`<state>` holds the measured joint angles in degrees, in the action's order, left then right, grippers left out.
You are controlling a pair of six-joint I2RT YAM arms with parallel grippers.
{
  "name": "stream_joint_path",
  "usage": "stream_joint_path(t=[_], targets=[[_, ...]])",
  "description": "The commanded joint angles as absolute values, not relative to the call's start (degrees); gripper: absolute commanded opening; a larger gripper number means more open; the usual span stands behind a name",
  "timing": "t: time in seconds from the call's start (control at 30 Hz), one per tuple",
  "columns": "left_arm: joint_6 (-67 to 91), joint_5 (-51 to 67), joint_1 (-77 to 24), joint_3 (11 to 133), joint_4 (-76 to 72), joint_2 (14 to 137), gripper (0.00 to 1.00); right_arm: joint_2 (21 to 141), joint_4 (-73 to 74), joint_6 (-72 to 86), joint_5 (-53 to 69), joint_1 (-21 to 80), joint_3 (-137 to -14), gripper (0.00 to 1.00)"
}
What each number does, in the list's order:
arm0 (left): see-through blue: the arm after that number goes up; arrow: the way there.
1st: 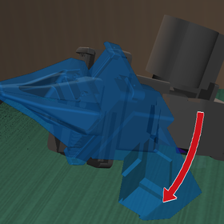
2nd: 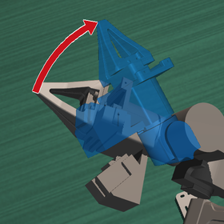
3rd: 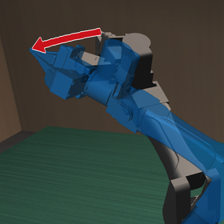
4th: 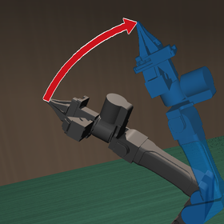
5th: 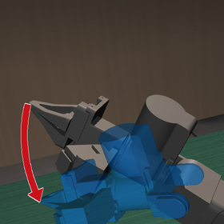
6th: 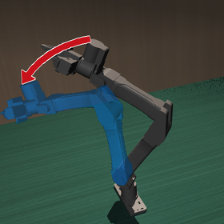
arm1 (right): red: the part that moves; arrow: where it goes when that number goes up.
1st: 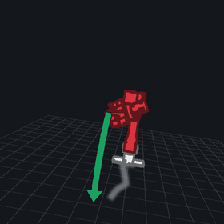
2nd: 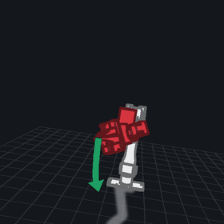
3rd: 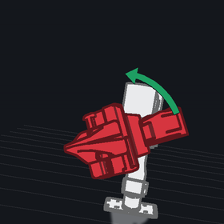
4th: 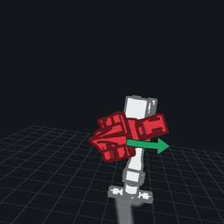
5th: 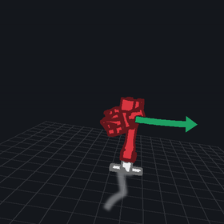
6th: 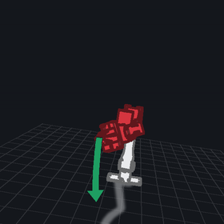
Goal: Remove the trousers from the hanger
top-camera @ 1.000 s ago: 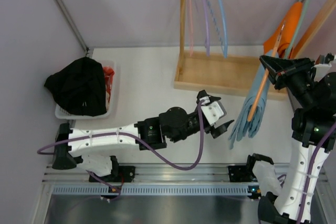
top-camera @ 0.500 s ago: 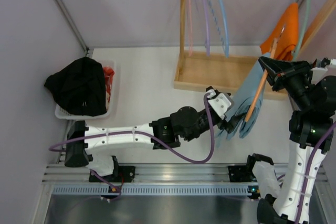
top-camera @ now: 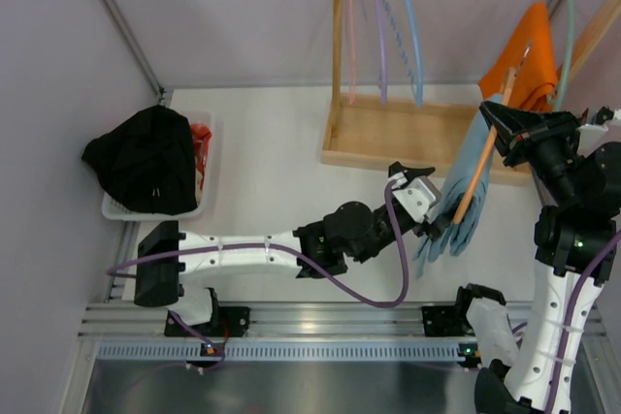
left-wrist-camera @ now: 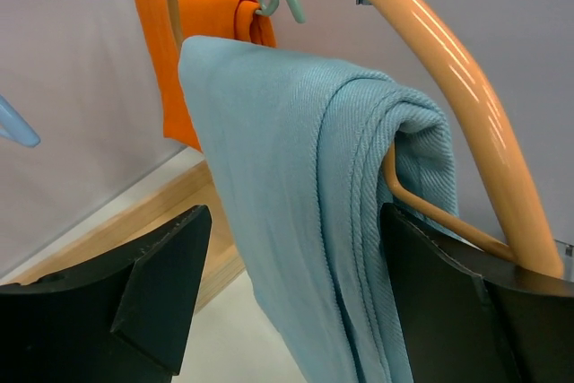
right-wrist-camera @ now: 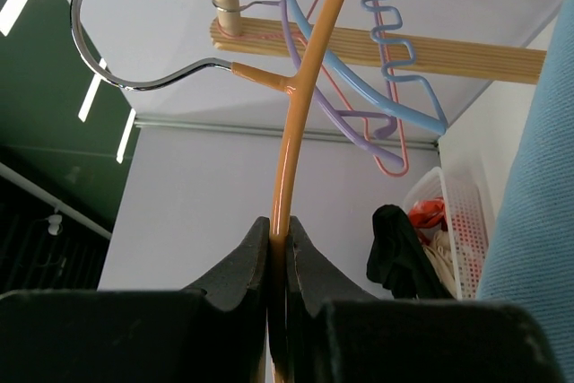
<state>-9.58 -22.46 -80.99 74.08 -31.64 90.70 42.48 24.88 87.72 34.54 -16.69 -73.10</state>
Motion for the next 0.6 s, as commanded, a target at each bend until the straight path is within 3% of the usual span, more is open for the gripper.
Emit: stream_joint_path(t=[0.0, 0.2, 0.57], targets=[[-11.1, -23.4, -81.2, 73.8, -38.7, 91.3, 0.83, 41.0, 13.2, 90.4, 34.7, -17.0, -76.8, 0.0], [-13.7, -24.2, -80.8, 71.1, -42.4, 92.2, 0.82, 40.7, 12.9, 91.0, 34.9, -17.1, -76.7, 0.0], [-13.3, -22.9, -77.1, 70.4, -42.4, 92.9, 0.66, 41.5, 13.0, 92.7, 35.7, -17.1, -78.6, 0.0]])
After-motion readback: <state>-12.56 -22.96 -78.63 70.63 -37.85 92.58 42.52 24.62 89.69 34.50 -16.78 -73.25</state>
